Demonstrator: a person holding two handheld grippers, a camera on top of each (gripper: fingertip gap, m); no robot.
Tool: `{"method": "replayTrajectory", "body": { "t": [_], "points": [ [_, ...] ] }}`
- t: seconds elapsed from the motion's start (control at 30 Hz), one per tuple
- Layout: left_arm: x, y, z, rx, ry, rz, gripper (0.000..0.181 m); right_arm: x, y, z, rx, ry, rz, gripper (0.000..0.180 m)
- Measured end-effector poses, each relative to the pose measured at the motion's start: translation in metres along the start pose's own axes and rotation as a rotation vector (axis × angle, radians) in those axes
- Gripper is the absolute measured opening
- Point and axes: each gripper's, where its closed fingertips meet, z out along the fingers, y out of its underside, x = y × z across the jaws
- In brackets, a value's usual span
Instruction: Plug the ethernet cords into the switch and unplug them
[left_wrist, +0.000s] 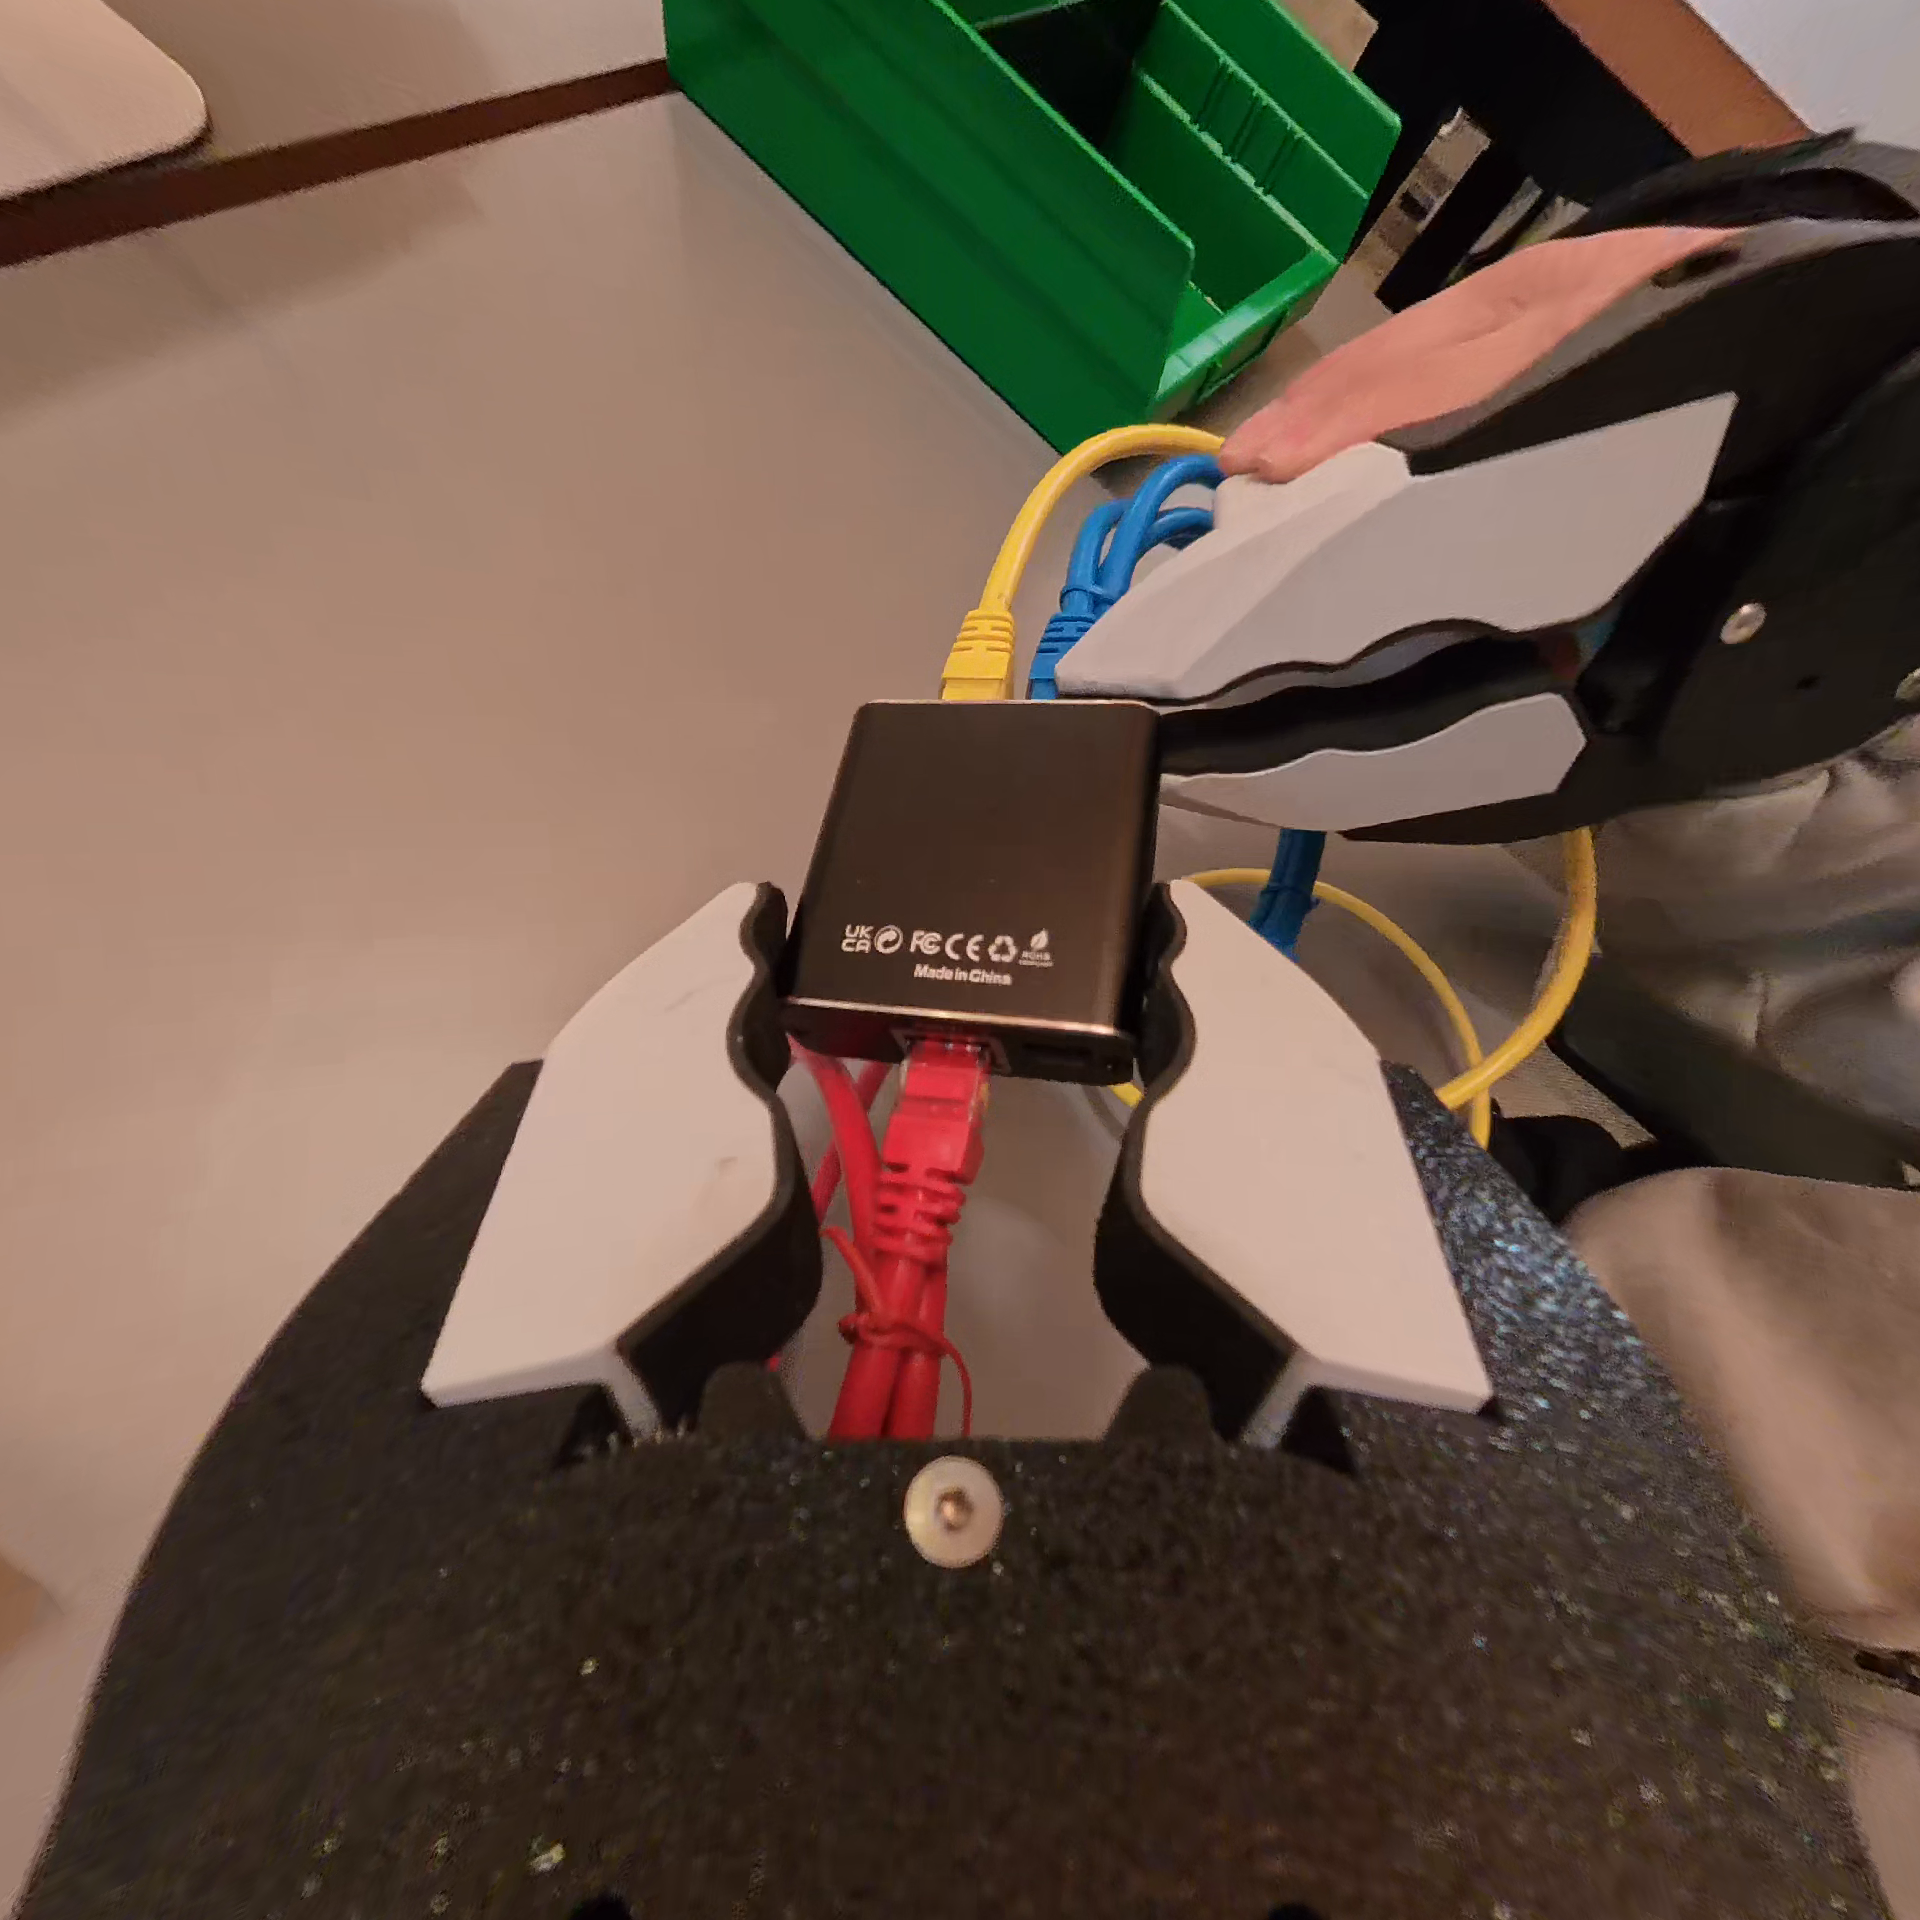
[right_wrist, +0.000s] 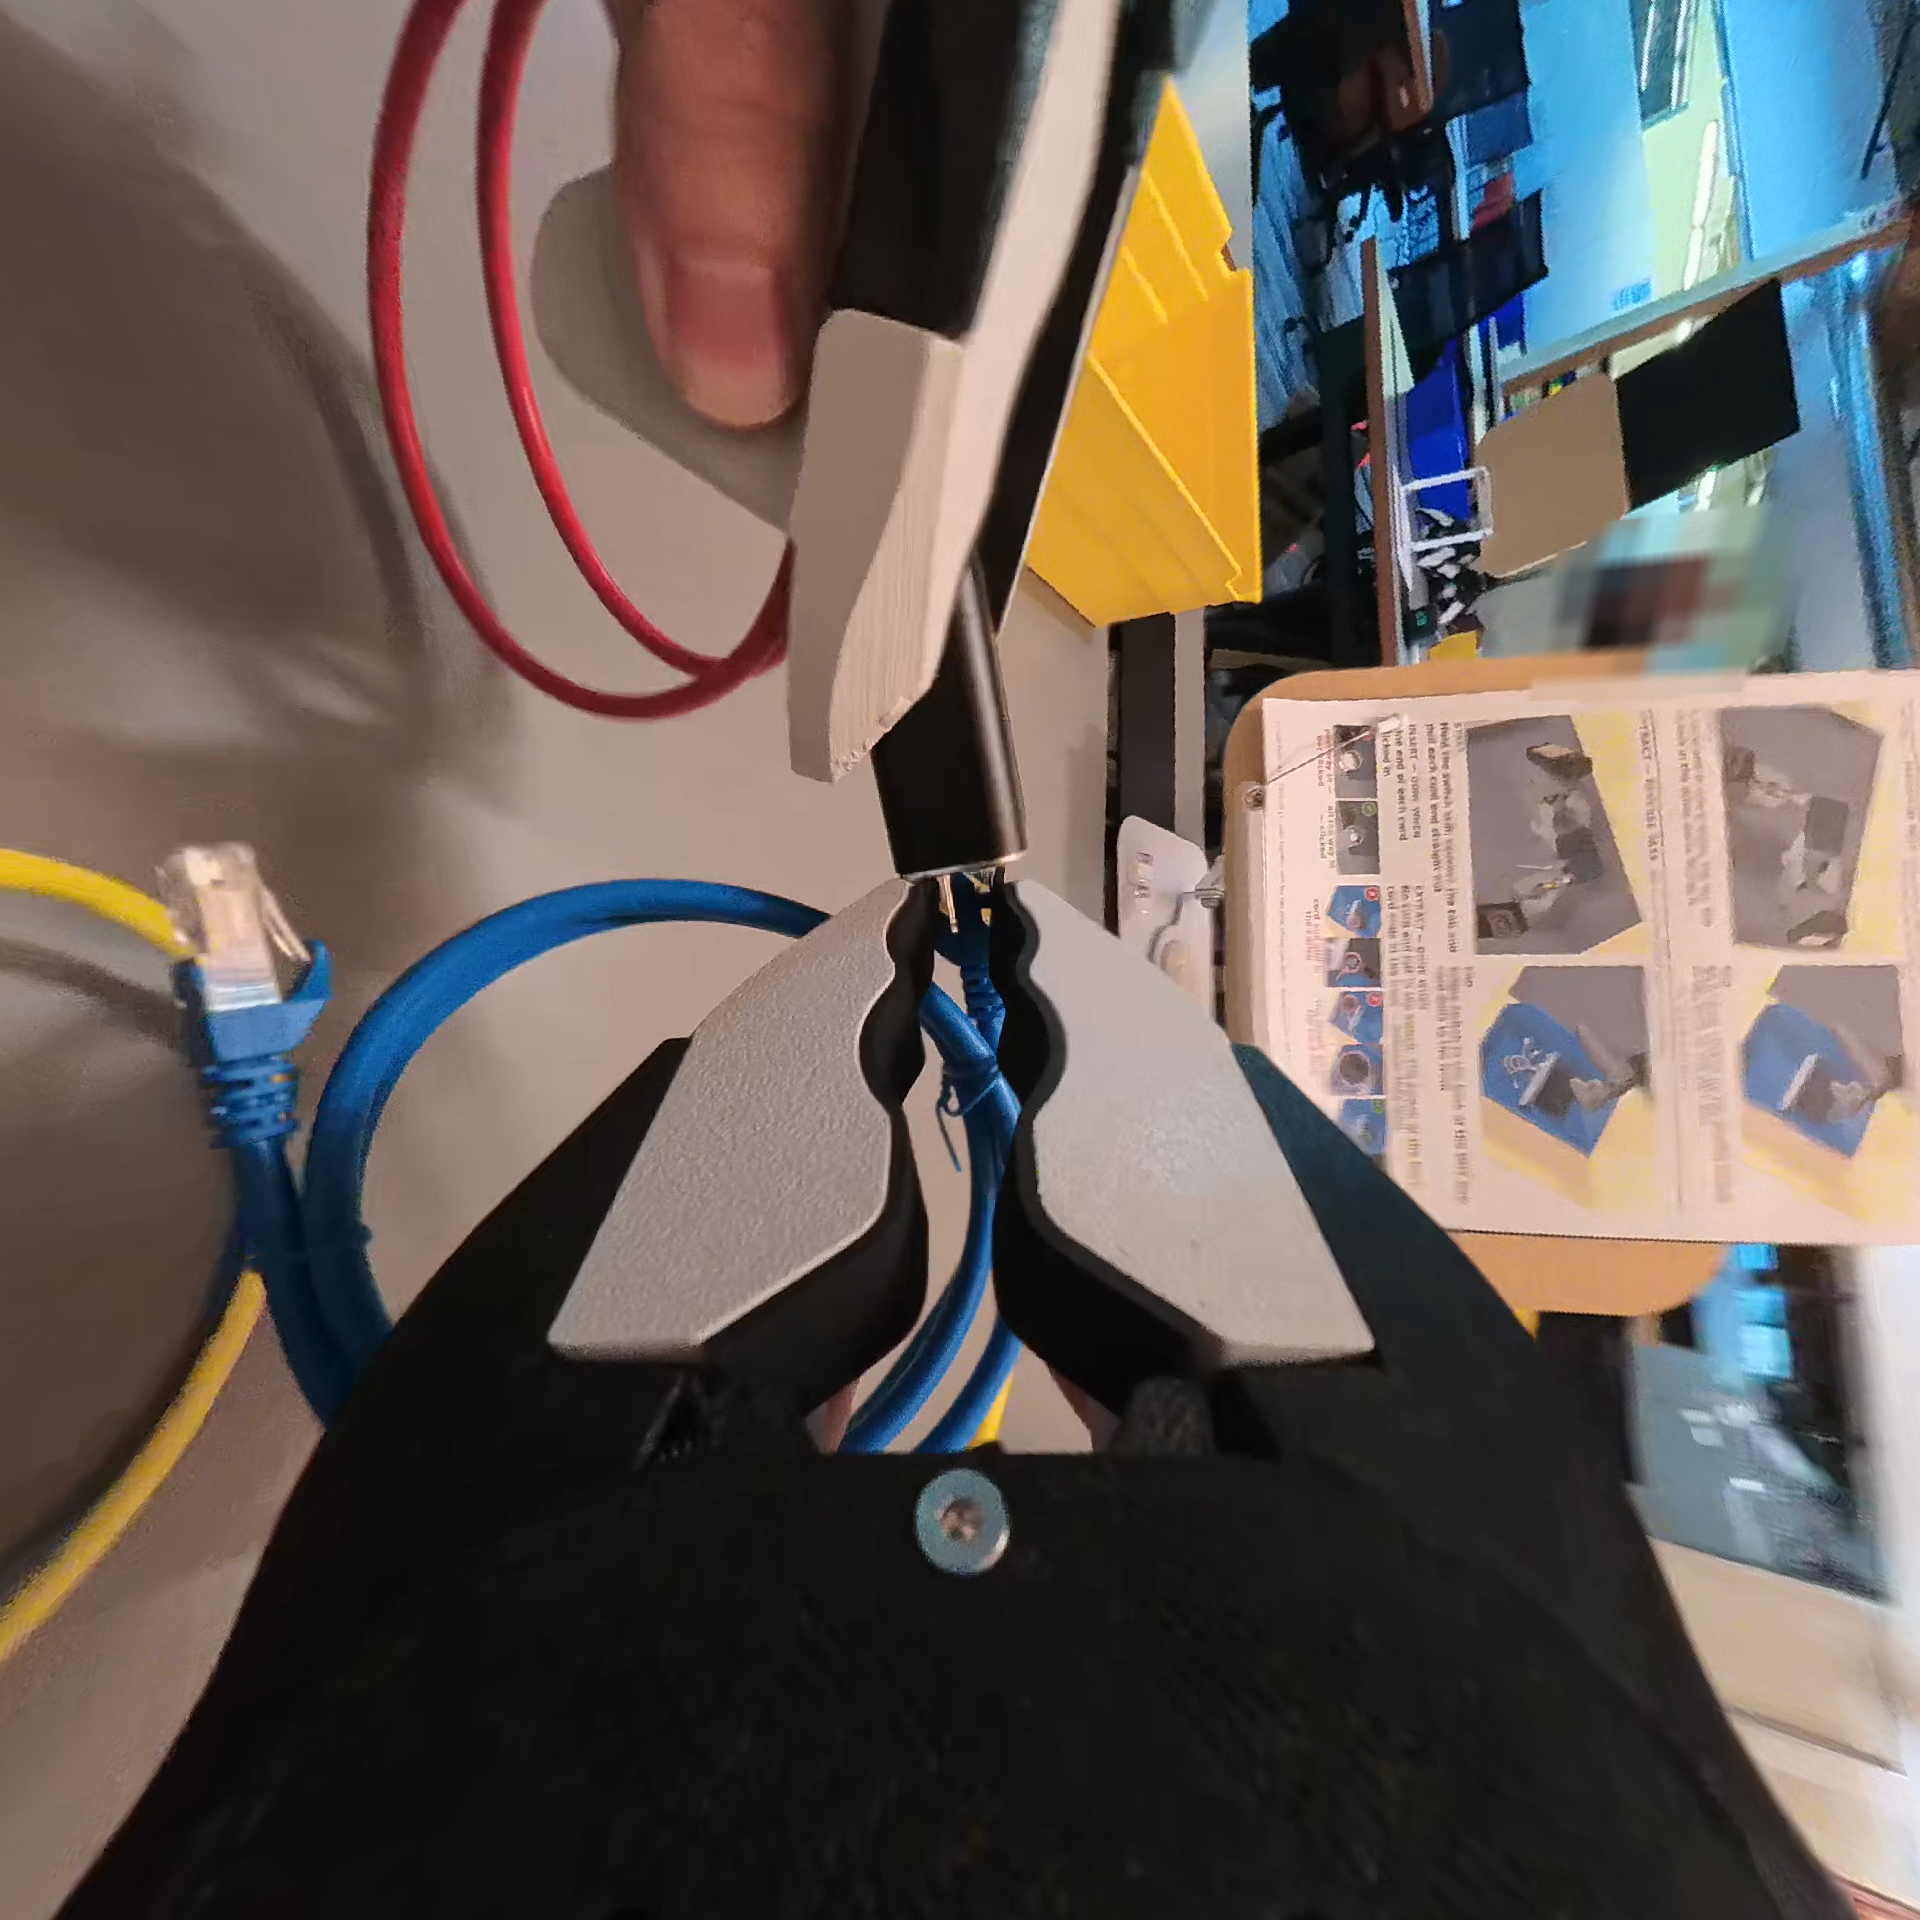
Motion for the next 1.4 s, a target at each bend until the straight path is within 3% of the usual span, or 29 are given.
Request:
{"method": "replayTrajectory", "body": {
  "t": [0.43, 0.67, 0.87, 0.93, 0.97, 1.0, 1.03, 1.1, 1.17, 1.3, 1.4],
  "points": [
    [0.013, 0.002, 0.001, 0.024, 0.192, -0.138, 0.065, 0.001, -0.003, -0.011, -0.008, 0.010, -0.165, 0.013],
    [0.009, -0.002, -0.003, 0.017, 0.000, 0.039, 0.065, 0.004, -0.002, -0.011, 0.020, 0.009, -0.127, 0.013],
    [0.017, -0.003, -0.004, 0.046, 0.208, -0.142, 0.065, 0.007, -0.007, -0.017, 0.017, 0.029, -0.163, 0.013],
    [0.013, -0.002, -0.002, 0.039, 0.138, -0.070, 0.065, 0.005, -0.008, -0.015, 0.014, 0.027, -0.152, 0.012],
    [0.003, 0.004, -0.002, -0.008, 0.038, -0.004, 0.065, 0.012, -0.002, -0.016, -0.018, 0.076, -0.135, 0.000],
    [-0.020, 0.016, -0.009, -0.075, -0.108, 0.071, 0.065, 0.028, 0.040, -0.022, -0.204, 0.125, -0.170, 0.001],
    [-0.036, 0.024, -0.020, -0.086, -0.163, 0.056, 0.065, 0.038, 0.073, -0.033, -0.245, 0.124, -0.058, 0.001],
    [-0.027, 0.002, -0.035, 0.063, -0.067, -0.060, 0.065, 0.052, 0.057, -0.051, -0.055, 0.125, 0.175, 0.001],
    [-0.019, -0.013, -0.032, 0.056, -0.108, 0.072, 0.065, 0.062, 0.035, -0.053, -0.054, 0.154, 0.101, 0.001],
    [-0.003, -0.029, -0.028, 0.092, -0.065, 0.211, 0.065, 0.067, 0.026, -0.058, 0.020, 0.101, 0.281, 0.002],
    [-0.009, -0.038, -0.031, 0.177, -0.124, 0.210, 0.065, 0.075, 0.004, -0.078, 0.171, 0.161, 0.506, 0.037]
  ]
}}
